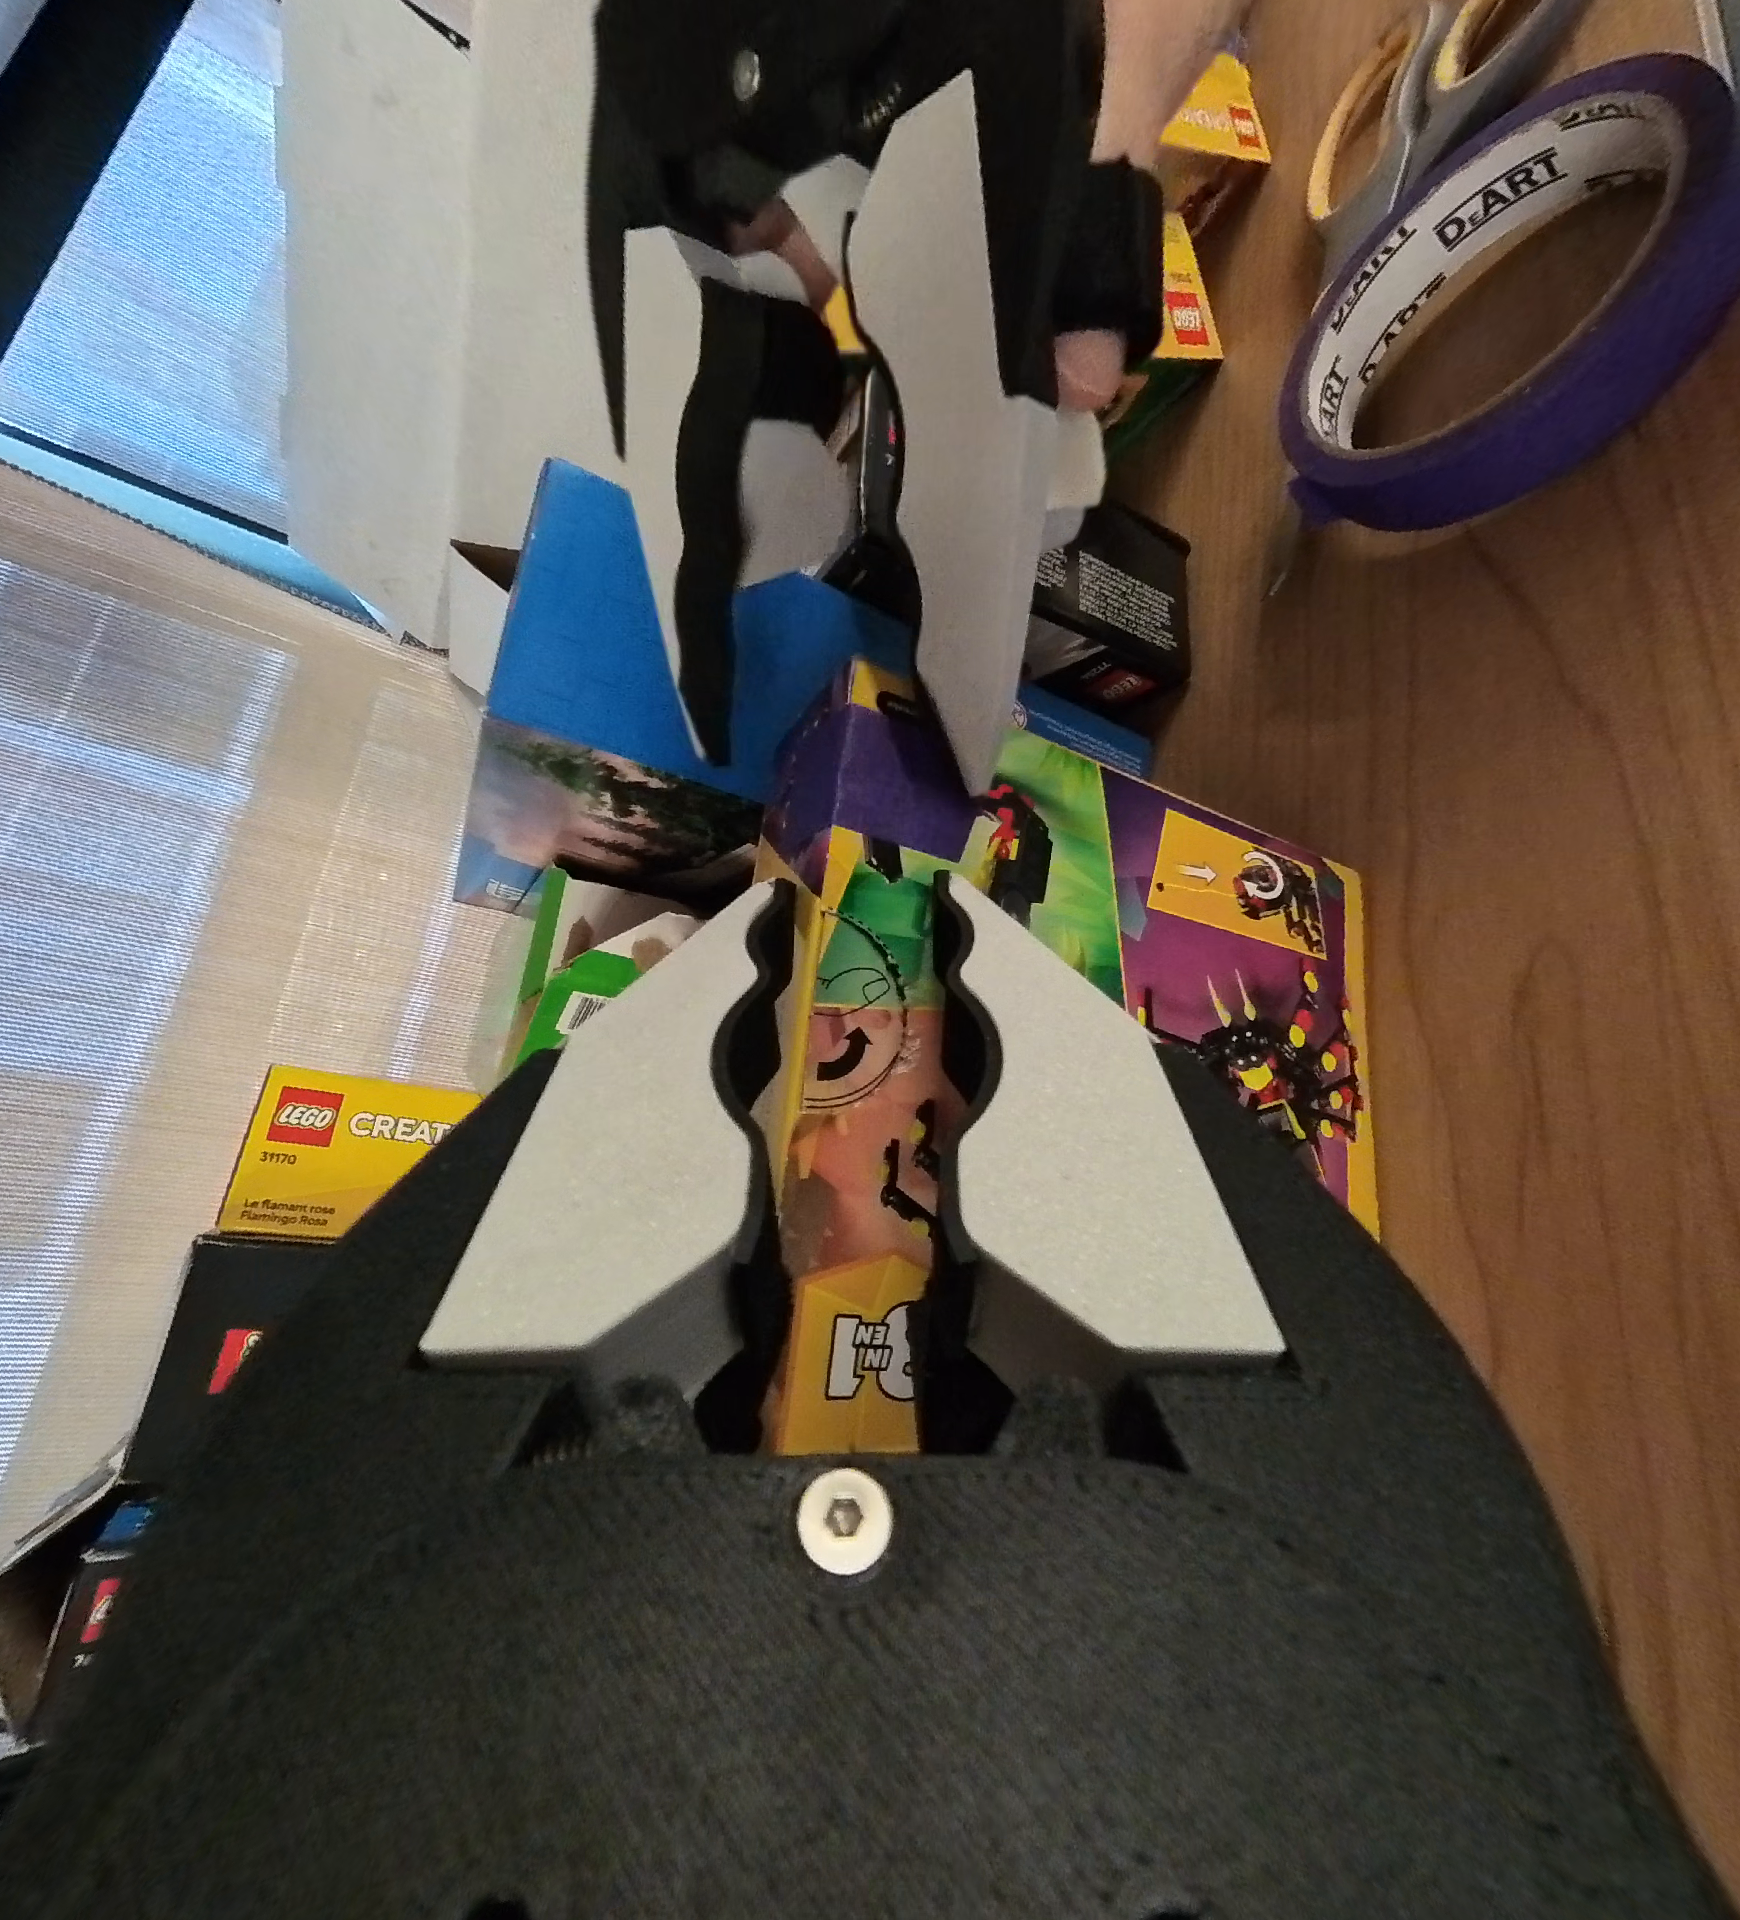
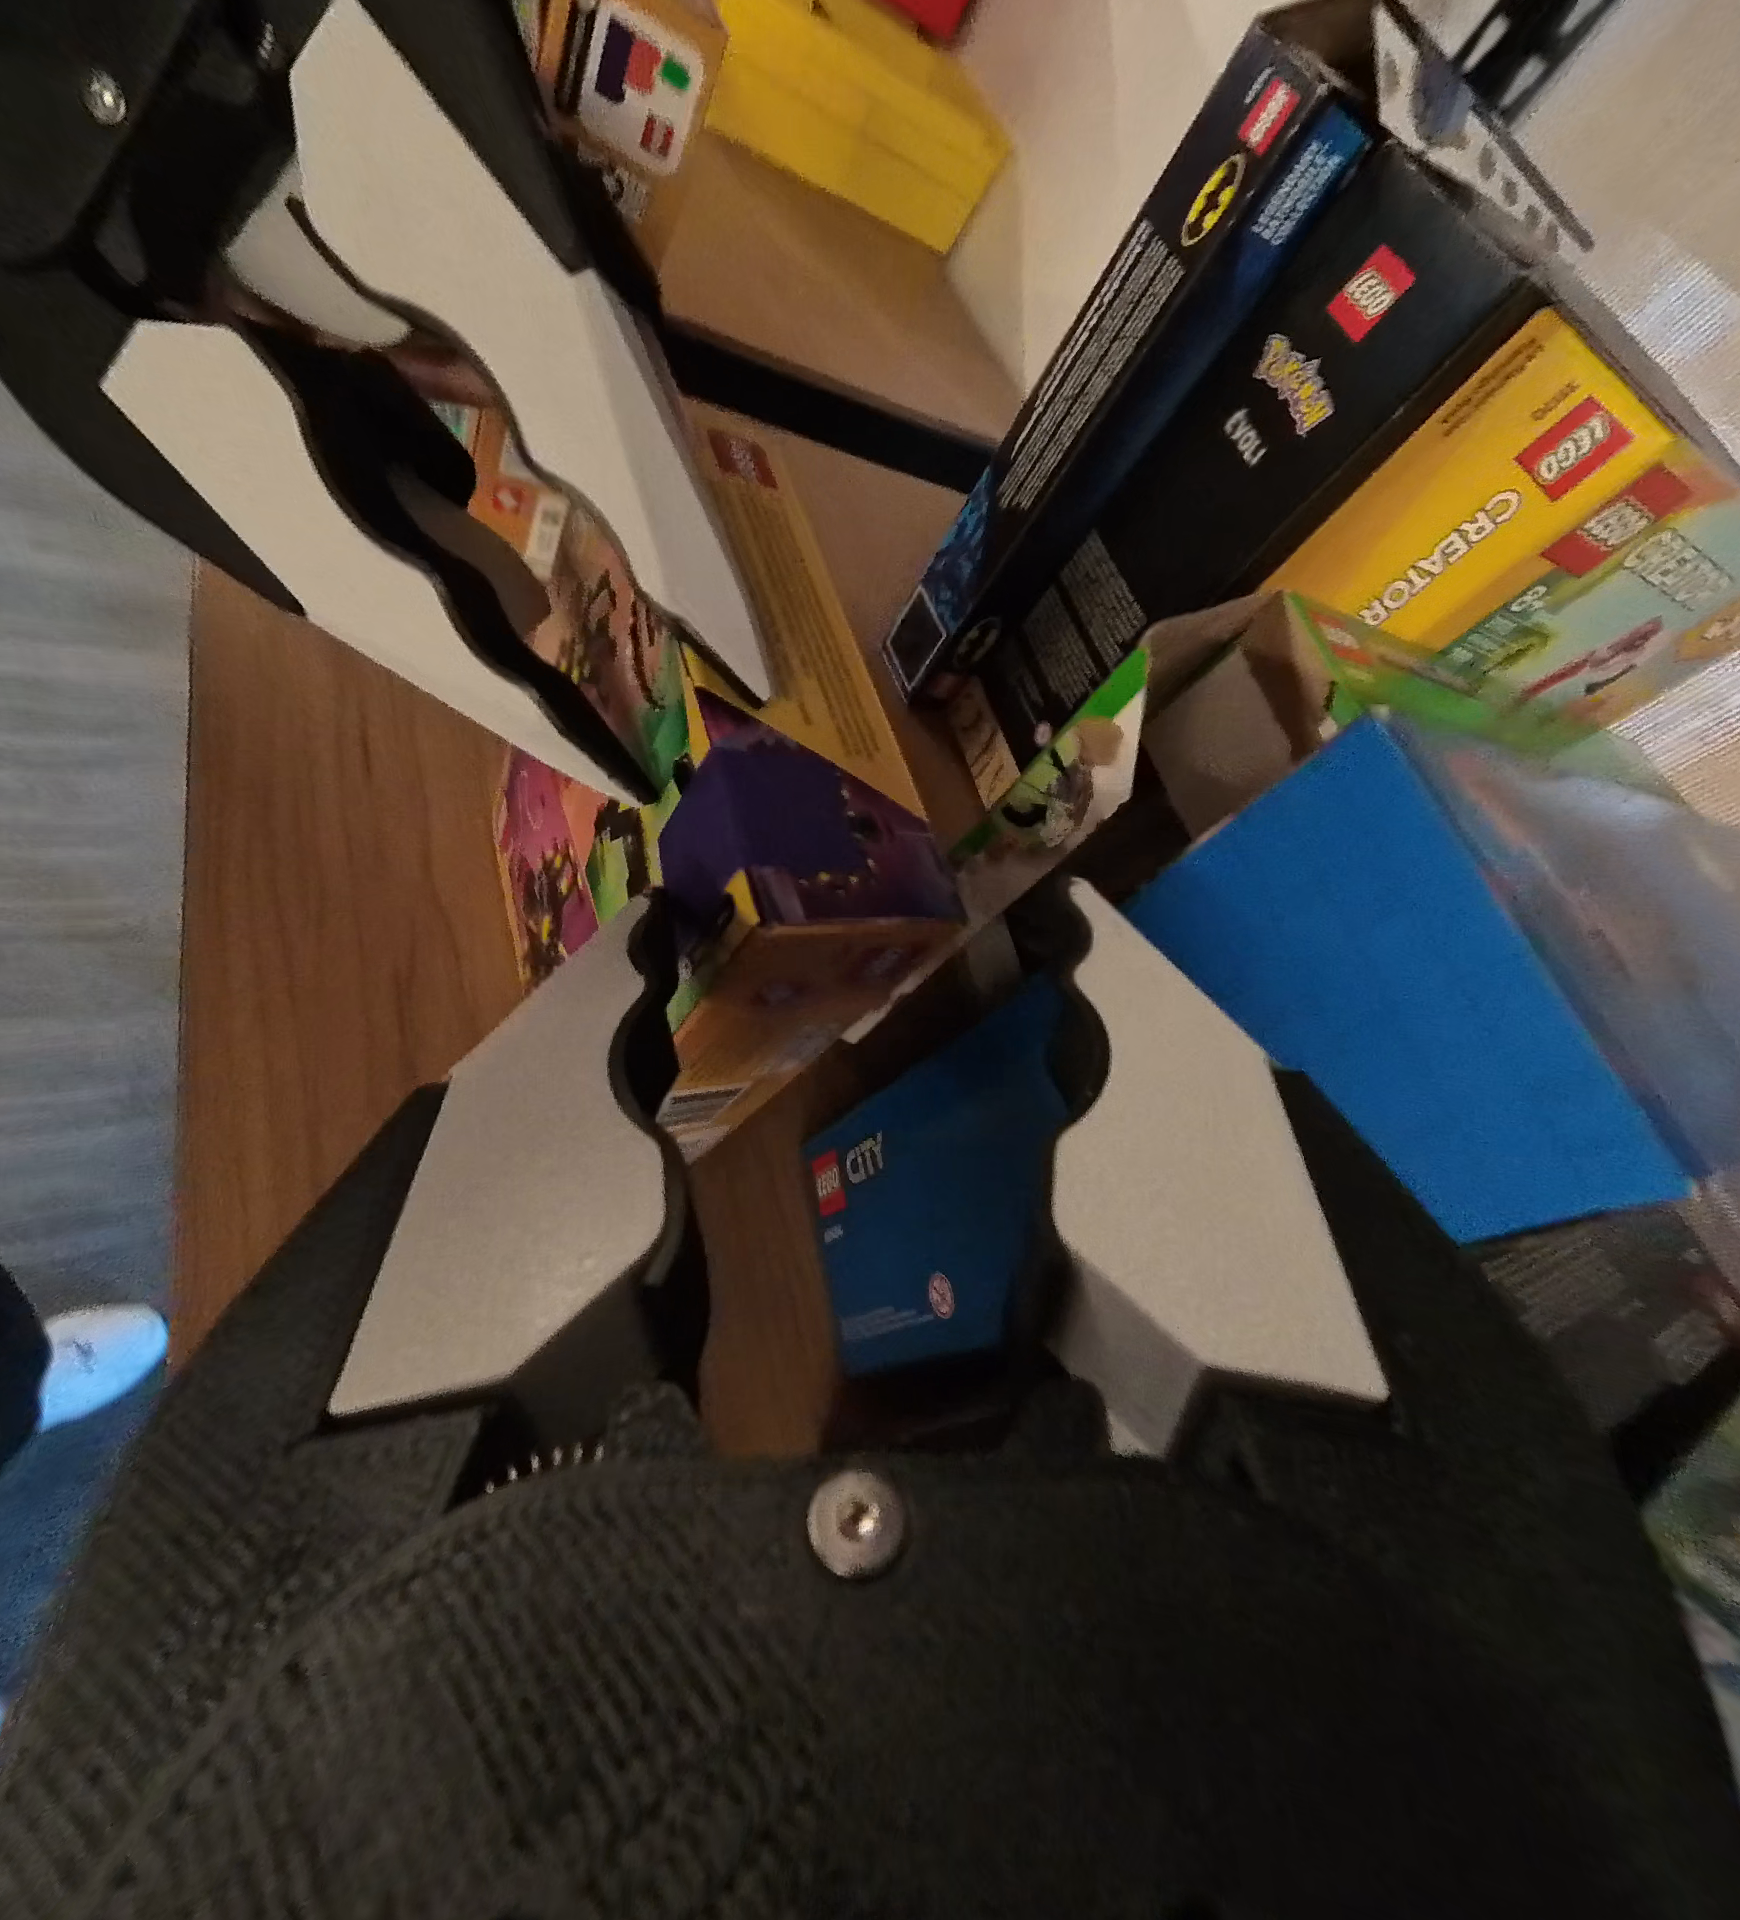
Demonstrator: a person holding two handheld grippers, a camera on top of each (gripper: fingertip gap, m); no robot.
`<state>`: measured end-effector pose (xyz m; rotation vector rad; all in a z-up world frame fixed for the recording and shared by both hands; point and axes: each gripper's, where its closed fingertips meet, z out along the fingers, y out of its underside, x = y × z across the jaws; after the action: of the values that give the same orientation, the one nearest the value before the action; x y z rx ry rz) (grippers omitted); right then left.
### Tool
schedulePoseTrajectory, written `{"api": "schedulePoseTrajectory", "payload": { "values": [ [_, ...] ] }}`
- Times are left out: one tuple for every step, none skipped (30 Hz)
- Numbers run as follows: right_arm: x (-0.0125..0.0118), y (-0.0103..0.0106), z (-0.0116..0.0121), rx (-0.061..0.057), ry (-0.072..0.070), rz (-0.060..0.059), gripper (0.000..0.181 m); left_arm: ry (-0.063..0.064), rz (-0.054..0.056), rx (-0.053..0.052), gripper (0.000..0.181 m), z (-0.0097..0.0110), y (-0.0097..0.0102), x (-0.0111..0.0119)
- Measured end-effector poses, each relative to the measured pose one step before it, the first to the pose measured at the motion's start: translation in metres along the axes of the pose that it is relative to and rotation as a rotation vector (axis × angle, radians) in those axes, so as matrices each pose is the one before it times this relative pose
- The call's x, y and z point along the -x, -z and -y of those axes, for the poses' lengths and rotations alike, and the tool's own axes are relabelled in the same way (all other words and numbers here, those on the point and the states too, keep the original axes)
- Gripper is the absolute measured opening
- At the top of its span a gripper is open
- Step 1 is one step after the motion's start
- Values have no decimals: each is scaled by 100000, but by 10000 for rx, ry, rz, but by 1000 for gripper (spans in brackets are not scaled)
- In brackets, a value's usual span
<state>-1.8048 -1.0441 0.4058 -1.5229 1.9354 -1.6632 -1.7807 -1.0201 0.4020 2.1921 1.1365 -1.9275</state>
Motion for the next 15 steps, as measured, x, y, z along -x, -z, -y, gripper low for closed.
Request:
{"api": "schedulePoseTrajectory", "payload": {
  "values": [
    [-102,92,-11,-320,-284,-2,72,7,-7,0,25,-7,-28,9],
    [67,-2,328,-511,-347,48,71,15,-12,-4,25,2,-18,14],
    [376,-118,607,-668,-270,190,71,0,1,-9,25,-13,-23,7],
    [374,-271,267,-425,16,130,70,-18,8,-16,25,-5,-3,12],
    [3,-370,-309,-6,342,-130,67,-10,-3,-20,25,4,7,-14],
    [-171,-288,-321,68,454,-220,67,3,-7,-3,25,-2,18,-3],
    [-84,-2,320,-266,91,-77,66,1,2,14,25,-24,-6,20],
    [-219,135,146,-106,-93,-102,68,5,-7,9,25,-14,-6,14],
    [-101,284,422,-248,-148,-61,63,17,-23,6,25,0,-4,0],
    [42,512,841,-502,-105,-38,51,24,-24,5,25,1,-4,-6],
    [297,551,1019,-599,-20,91,38,11,-7,0,25,8,5,-1],
    [333,359,643,-340,-49,146,28,-12,17,-6,25,-5,-11,6],
    [246,43,-16,96,-140,166,20,-22,27,-8,25,-1,0,0],
    [127,-202,-432,385,-211,150,15,-15,18,-6,25,3,-7,5],
    [38,-338,-550,481,-213,115,9,-2,3,-1,25,-3,-3,-3]
  ]
}}
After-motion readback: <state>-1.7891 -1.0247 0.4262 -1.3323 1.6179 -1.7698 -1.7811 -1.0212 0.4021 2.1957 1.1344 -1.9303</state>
